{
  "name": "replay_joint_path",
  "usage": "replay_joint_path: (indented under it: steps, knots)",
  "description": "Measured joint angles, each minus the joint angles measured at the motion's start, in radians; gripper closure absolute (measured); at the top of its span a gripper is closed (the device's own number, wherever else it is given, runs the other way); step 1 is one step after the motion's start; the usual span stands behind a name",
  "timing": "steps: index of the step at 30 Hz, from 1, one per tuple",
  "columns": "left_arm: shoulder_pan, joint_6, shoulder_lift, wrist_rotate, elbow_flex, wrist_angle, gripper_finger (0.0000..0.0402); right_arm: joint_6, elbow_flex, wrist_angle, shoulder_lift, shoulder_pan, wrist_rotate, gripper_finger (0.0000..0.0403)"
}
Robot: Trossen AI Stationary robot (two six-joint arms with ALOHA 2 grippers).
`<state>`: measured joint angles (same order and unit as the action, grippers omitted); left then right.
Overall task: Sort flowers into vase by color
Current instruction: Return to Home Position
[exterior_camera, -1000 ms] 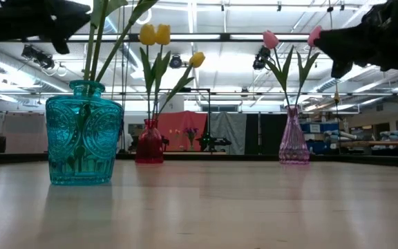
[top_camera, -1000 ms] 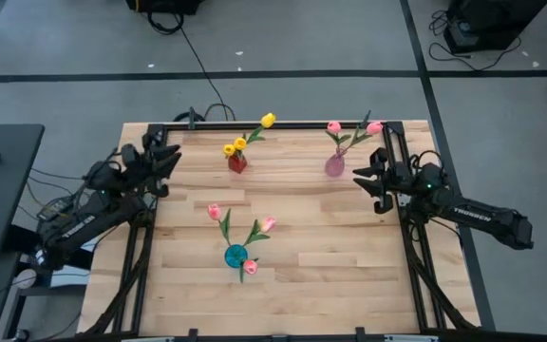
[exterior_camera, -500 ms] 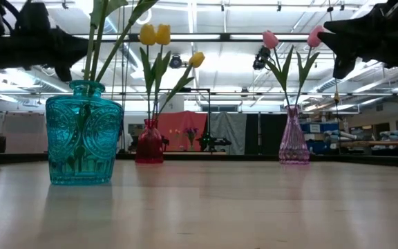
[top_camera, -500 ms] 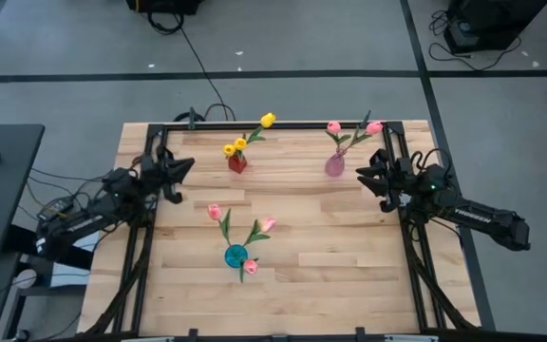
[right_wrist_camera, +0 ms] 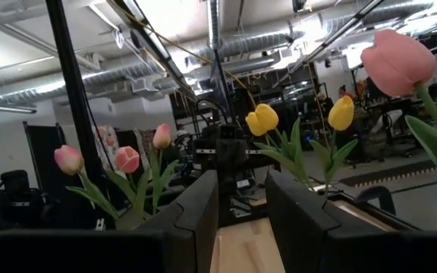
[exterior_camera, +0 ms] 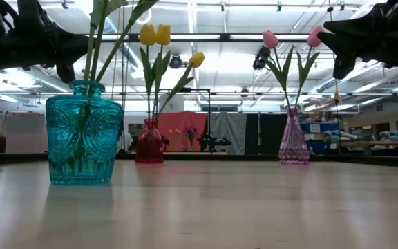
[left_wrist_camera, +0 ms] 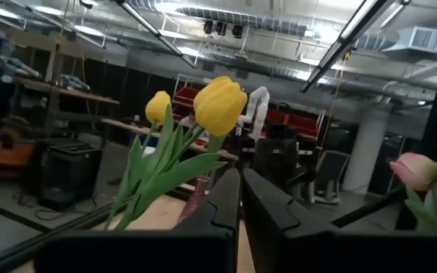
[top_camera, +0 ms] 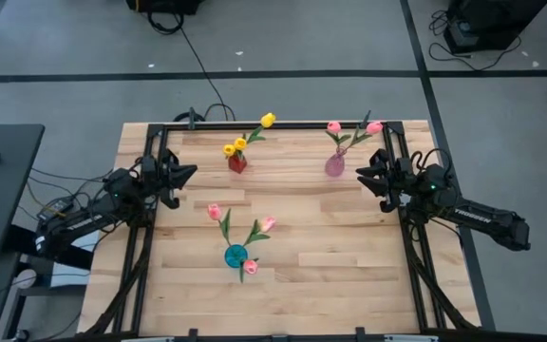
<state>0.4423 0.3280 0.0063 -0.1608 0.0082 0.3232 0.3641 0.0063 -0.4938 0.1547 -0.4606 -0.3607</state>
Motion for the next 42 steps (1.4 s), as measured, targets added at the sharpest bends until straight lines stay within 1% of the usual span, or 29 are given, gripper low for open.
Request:
replay_joint_path:
  steps: [42]
  knots:
    - [0.0,-0.02,0.0,0.0,-0.001,0.0,0.0381,0.0,0.0,0.0,0.0,0.0,0.0,0.0279]
